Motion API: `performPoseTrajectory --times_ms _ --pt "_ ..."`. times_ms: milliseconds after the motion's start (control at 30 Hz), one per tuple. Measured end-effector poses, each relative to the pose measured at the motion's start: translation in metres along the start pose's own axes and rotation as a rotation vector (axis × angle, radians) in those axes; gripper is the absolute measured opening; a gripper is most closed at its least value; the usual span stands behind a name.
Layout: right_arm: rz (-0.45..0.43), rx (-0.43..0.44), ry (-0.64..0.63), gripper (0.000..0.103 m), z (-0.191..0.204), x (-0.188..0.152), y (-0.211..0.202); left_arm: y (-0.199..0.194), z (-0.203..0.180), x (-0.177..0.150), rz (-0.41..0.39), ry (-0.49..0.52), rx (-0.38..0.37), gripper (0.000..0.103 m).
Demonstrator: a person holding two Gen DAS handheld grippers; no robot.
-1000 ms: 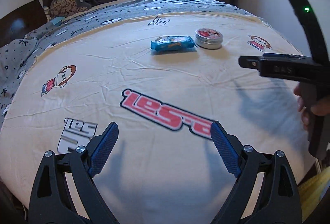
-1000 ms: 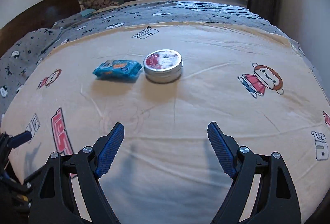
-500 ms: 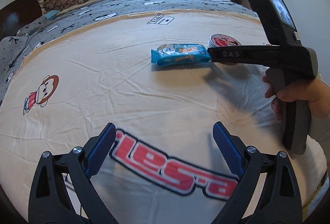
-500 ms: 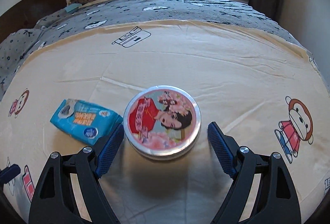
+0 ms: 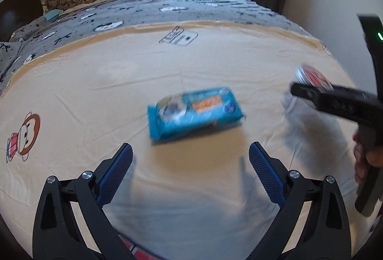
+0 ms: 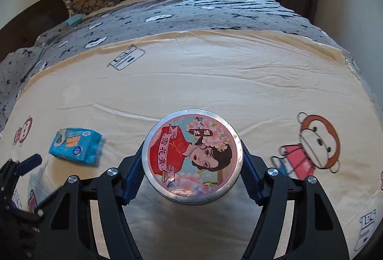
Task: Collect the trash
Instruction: 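Grasp the round tin with right tool while left tool grasps blue wipes pack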
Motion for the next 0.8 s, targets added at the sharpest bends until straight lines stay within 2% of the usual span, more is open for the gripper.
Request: performPoseTrajectory --times_ms 67,133,233,400,467,567,633,733,800 --pt "0.006 -0.003 0.012 0.071 -0.016 -0.002 -0.005 0.005 -0.006 0.012 -0.018 0.017 0.003 0.095" --pt "0.005 0.001 0.022 0.071 -0.03 -0.006 -0.012 0.015 -0.011 0.023 0.003 0.027 -0.001 0.095" --pt "-0.007 0.001 0.012 0.071 -0.041 -0.012 -0.018 0.034 -0.012 0.035 0.026 0.011 0.035 0.095" --pt "0.001 0.027 -0.003 0.071 -0.049 -0.025 -0.021 0.058 -0.005 0.039 0.088 -0.016 0.098 0.095" --pt "0.003 0.036 -0.008 0.071 -0.05 -0.029 -0.021 0.062 0.0 0.038 0.107 -0.034 0.101 0.094" --pt "-0.002 0.047 -0.014 0.071 -0.051 -0.035 -0.025 0.061 0.007 0.037 0.106 -0.04 0.094 0.081" --pt "-0.005 0.054 -0.019 0.071 -0.051 -0.038 -0.028 0.058 0.009 0.039 0.102 -0.037 0.096 0.064" --pt "-0.015 0.061 -0.031 0.071 -0.048 -0.042 -0.035 0.054 0.013 0.041 0.095 -0.042 0.077 0.046" --pt "-0.019 0.059 -0.041 0.071 -0.045 -0.044 -0.038 0.053 0.013 0.043 0.098 -0.036 0.069 0.024"
Point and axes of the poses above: each gripper's, at about its wrist camera, not at the fingertips, and y roughly the way its jaws point, z to its left, x to its top, the point moved 3 cm from there along y, roughly the way its jaws point, and after that the axes turned 11 degrees about -x, right-handed, at the moved point
